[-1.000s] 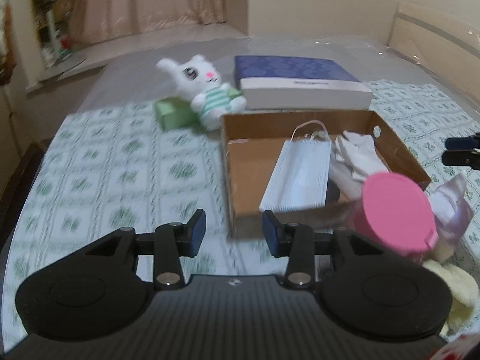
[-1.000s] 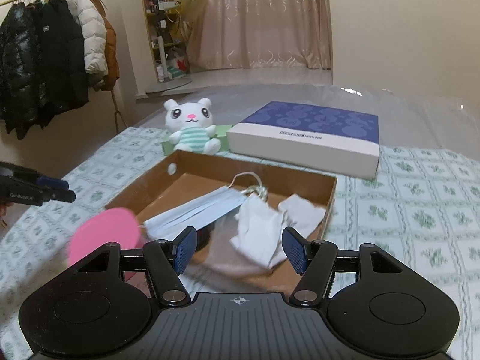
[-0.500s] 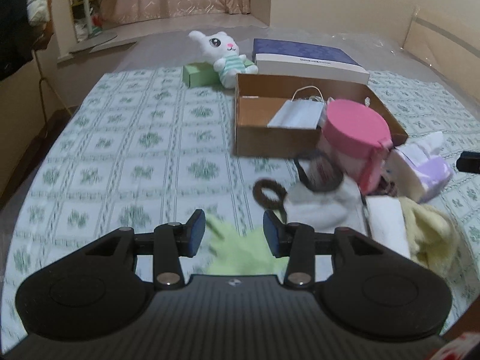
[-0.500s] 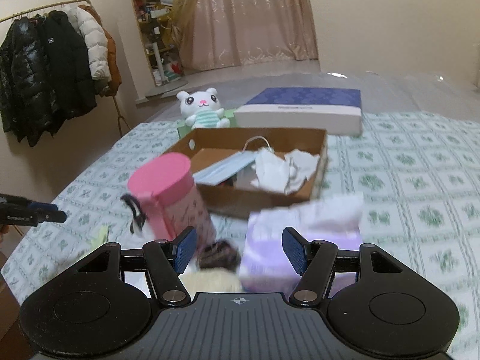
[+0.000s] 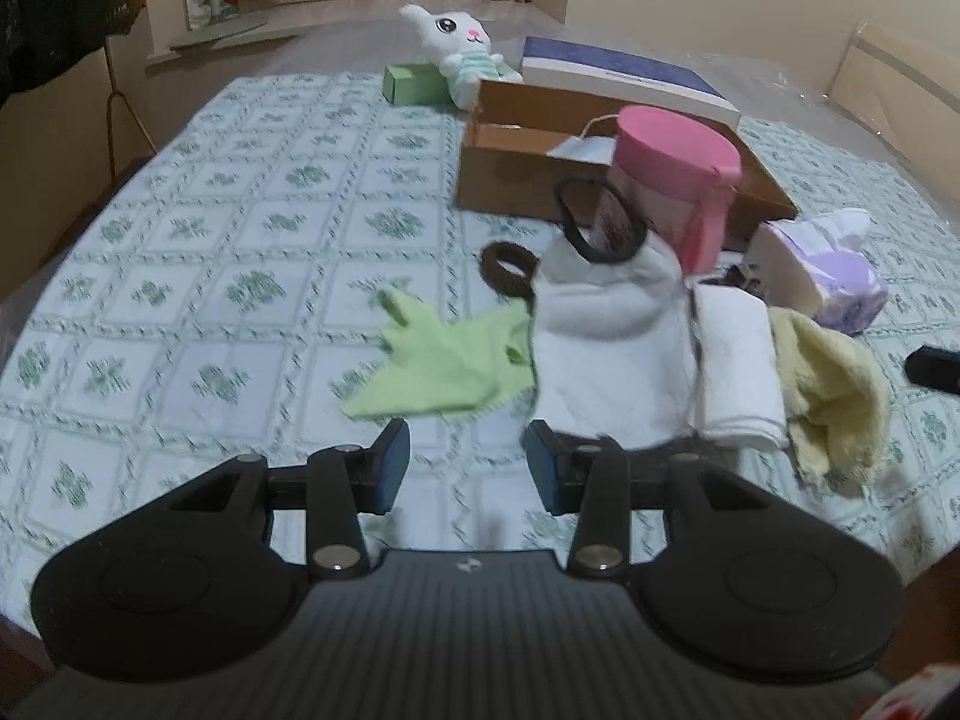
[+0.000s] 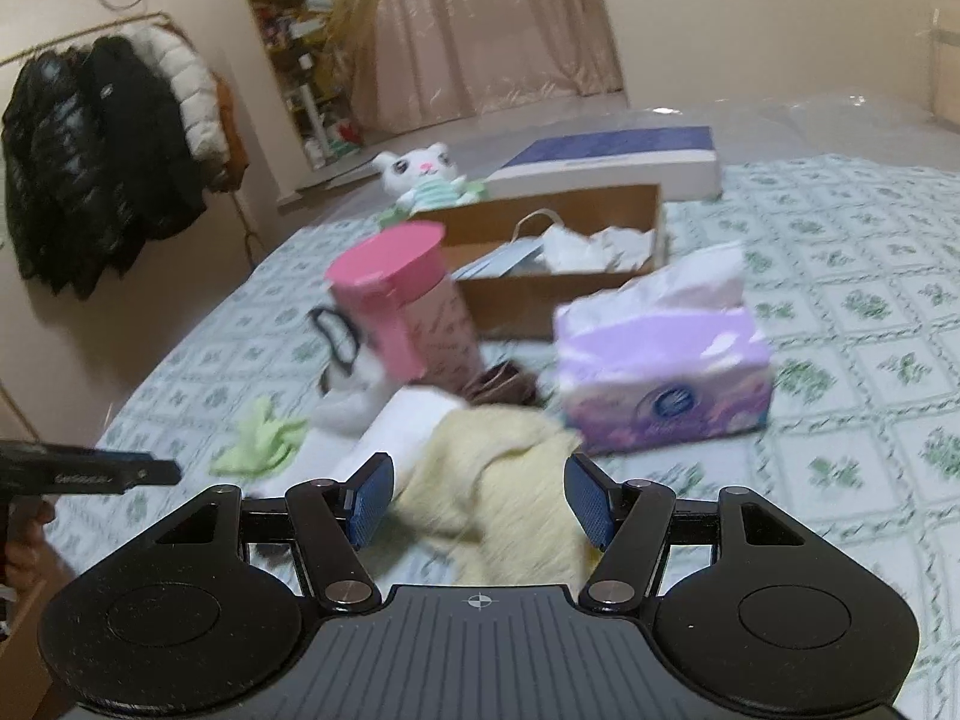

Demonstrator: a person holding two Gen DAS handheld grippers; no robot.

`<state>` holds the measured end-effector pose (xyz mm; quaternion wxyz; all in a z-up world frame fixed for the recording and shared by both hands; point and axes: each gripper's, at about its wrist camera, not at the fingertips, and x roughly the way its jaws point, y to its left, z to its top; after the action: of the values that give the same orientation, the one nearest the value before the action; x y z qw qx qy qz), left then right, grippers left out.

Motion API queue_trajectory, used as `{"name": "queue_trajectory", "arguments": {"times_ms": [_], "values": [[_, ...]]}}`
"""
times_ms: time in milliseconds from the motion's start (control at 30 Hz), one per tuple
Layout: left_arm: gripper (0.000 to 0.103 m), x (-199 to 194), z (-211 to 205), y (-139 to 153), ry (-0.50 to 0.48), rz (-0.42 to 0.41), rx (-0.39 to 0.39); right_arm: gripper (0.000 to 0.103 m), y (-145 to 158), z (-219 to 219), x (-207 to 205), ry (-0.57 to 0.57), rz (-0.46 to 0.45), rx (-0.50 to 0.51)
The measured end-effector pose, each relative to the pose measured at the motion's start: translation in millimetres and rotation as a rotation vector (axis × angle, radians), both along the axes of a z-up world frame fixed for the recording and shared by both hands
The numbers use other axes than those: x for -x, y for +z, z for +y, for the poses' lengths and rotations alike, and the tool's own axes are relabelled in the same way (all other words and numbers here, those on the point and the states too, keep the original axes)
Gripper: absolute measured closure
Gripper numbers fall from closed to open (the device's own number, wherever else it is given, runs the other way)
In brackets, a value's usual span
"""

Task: Organize soft objects
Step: 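Move both open grippers back over the pile of soft items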

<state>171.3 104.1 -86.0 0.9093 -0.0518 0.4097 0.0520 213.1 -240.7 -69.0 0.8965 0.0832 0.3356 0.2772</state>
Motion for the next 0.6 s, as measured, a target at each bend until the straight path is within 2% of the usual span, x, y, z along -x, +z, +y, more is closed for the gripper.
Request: {"name": "queue_trajectory", "arguments": {"times_ms": [233, 600], "values": [[0.063, -0.1, -8.2, -8.9, 0.042, 0.030, 0.078, 0.040, -10.6, 27.2, 18.6, 0.072, 0.035, -0.027], [0.063, -6.9, -13.0, -21.1, 0.053, 0.054, 0.085, 0.040, -28.5, 48.4, 9.9, 0.083, 0.119, -0.069]]}}
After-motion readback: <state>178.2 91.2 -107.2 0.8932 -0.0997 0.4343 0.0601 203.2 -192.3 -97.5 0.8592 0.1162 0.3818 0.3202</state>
